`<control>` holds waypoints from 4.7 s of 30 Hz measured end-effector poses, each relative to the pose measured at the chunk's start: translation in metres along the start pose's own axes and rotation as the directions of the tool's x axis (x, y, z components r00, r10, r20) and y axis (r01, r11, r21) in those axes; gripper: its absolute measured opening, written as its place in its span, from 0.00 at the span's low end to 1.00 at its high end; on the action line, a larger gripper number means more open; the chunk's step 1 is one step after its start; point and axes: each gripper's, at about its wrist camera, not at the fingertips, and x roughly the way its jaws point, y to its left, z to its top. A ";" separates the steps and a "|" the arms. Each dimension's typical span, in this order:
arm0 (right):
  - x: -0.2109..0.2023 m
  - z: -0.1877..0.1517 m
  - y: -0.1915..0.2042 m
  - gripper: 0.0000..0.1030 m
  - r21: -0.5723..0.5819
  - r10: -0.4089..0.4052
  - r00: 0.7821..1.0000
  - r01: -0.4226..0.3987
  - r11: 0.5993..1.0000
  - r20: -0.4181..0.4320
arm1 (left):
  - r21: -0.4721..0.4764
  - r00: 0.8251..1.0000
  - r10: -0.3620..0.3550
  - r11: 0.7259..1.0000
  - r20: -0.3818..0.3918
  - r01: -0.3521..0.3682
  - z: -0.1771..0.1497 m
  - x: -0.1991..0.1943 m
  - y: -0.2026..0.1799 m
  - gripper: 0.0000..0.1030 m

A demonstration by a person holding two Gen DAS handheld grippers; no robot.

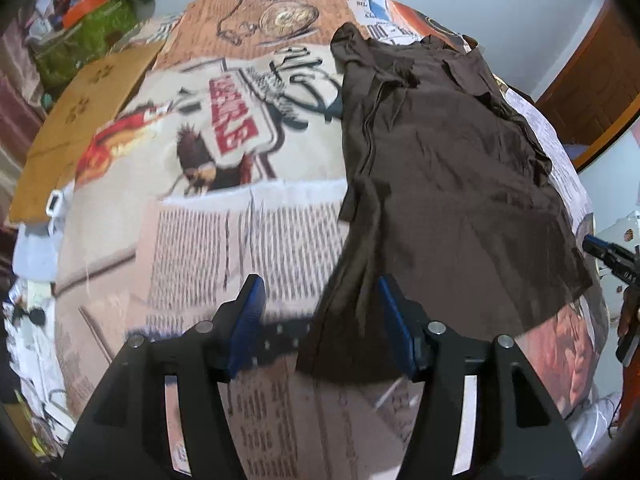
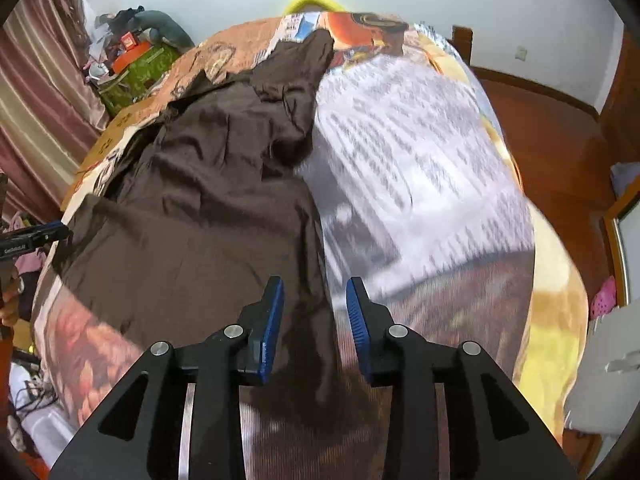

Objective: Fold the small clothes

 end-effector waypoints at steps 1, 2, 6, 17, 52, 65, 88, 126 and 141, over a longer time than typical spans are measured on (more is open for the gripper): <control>0.001 -0.003 0.000 0.29 0.000 0.000 1.000 0.000 1.000 -0.012 | -0.003 1.000 -0.007 1.000 -0.004 0.007 -0.004 0.001 0.000 0.56; 0.003 -0.006 0.000 0.29 -0.001 -0.001 1.000 0.001 1.000 -0.024 | 0.000 1.000 -0.016 1.000 -0.005 0.016 -0.008 0.001 -0.001 0.56; 0.013 -0.015 -0.001 0.29 -0.002 -0.003 0.998 0.002 1.000 -0.062 | 0.023 1.000 -0.009 1.000 0.015 0.009 -0.017 0.003 -0.007 0.55; 0.023 -0.012 0.017 0.05 -0.073 0.010 0.999 -0.014 0.997 -0.054 | 0.044 0.999 -0.034 0.998 0.033 0.032 -0.011 0.000 -0.018 0.06; -0.007 0.110 0.007 0.03 -0.081 0.020 0.973 -0.002 0.997 0.228 | 0.051 0.996 -0.048 0.998 0.074 0.044 0.082 0.001 -0.028 0.56; -0.018 0.082 0.007 0.03 -0.054 0.045 0.976 -0.034 0.998 0.211 | 0.021 0.997 -0.075 0.997 -0.004 0.075 0.037 0.005 -0.028 0.63; -0.035 0.099 0.015 0.03 -0.063 0.073 0.955 -0.057 0.996 0.289 | 0.026 0.978 -0.112 0.994 0.174 0.109 0.086 -0.031 -0.034 0.05; 0.081 0.239 -0.016 0.07 -0.064 -0.076 0.968 0.094 0.994 0.237 | -0.061 0.987 0.087 0.995 0.136 -0.079 0.272 0.109 -0.001 0.29; 0.035 0.172 -0.006 0.51 -0.072 0.014 0.977 0.002 0.997 0.214 | 0.084 0.988 0.094 0.991 0.121 -0.105 0.188 0.064 -0.024 0.68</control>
